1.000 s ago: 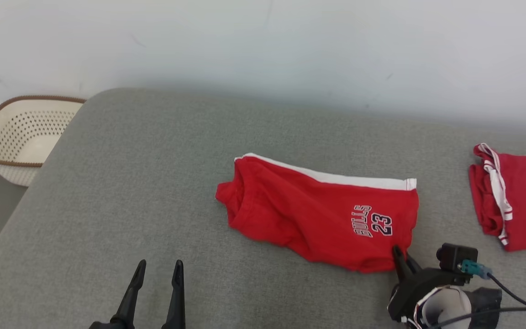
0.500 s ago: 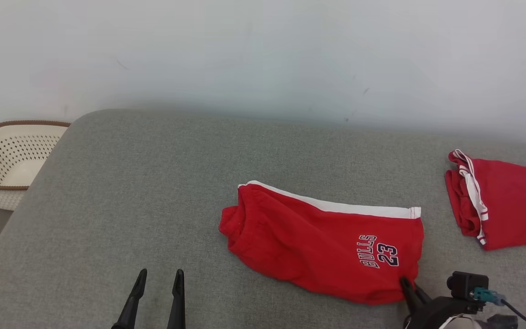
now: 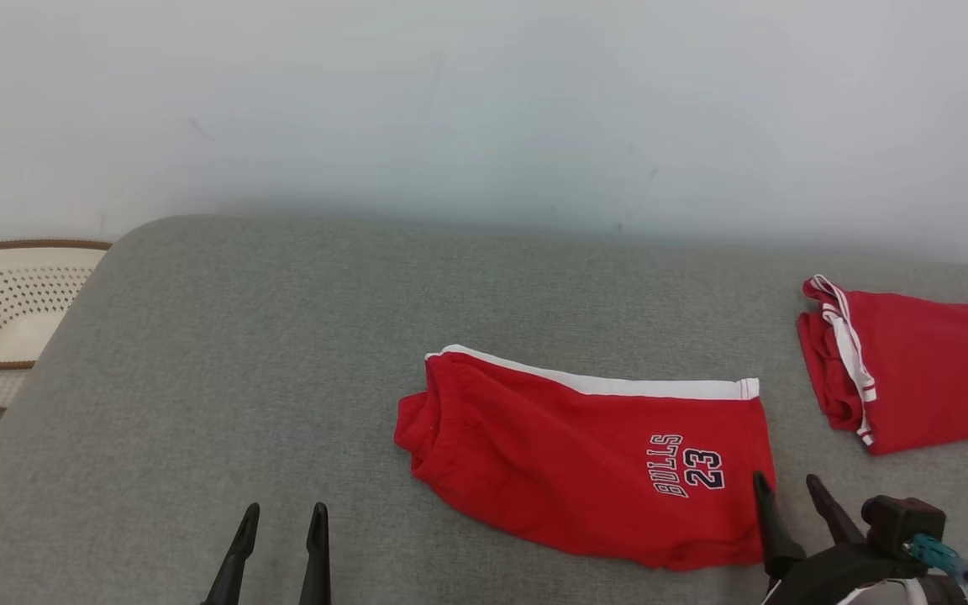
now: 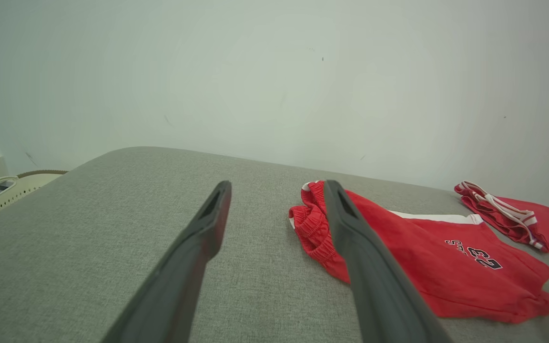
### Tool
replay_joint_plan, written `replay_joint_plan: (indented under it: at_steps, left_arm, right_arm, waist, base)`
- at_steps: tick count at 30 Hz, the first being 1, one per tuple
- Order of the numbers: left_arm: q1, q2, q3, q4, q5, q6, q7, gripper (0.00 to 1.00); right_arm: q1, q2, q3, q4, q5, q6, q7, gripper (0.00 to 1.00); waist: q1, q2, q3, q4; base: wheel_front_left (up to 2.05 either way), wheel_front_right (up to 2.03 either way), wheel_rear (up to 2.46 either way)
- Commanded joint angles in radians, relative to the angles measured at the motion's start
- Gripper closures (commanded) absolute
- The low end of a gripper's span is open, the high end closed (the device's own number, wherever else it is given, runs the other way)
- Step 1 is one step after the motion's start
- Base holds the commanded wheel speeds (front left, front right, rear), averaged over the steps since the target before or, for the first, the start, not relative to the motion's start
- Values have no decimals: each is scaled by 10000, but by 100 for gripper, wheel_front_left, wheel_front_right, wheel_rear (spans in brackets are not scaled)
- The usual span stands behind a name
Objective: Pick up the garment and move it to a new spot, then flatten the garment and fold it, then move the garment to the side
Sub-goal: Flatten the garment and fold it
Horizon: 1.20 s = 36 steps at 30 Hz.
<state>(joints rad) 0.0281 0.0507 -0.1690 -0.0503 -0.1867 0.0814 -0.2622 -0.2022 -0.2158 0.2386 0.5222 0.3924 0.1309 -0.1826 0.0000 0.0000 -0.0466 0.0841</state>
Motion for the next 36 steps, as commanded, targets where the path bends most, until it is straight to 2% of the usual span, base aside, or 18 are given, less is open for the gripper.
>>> replay_joint_plan:
  at_steps: [1,5,13,19,31,36]
  left_arm:
    - [186,4,48,-36,73,20,-41,0]
    - [181,3,129,-67,63,40,-41,0]
    - [275,3,413,-72,130,15,-41,0]
    - [335,21,609,-86,315,-39,-41,0]
    - [431,185,822,-58,487,-59,-41,0]
    - [529,211,686,-23,567,-189,-41,0]
  right_arm:
    - [247,62,-176,-281,-255,-2,-138,0]
    - [565,170,-485,-982,-788,-2,-254,0]
    - [1663,828,-1245,-3320,-1548,-2,-428,0]
    - [2568,1101,-1695,-4822,-2409,-1,-138,0]
    - [3285,1404,-2266,-5851,-2887,-2,231,0]
    - [3416,1360,-2059,-5955,-2956,-2,397,0]
  waist:
    - [0,0,-43,-150]
    - [0,0,-46,-352]
    - [0,0,-21,-872]
    - [0,0,13,-1102]
    - [0,0,45,-1104]
    - [0,0,67,-1065]
  base:
    - [0,0,0]
    - [0,0,0]
    - [0,0,0]
    - [0,0,0]
    - [0,0,0]
    - [0,0,0]
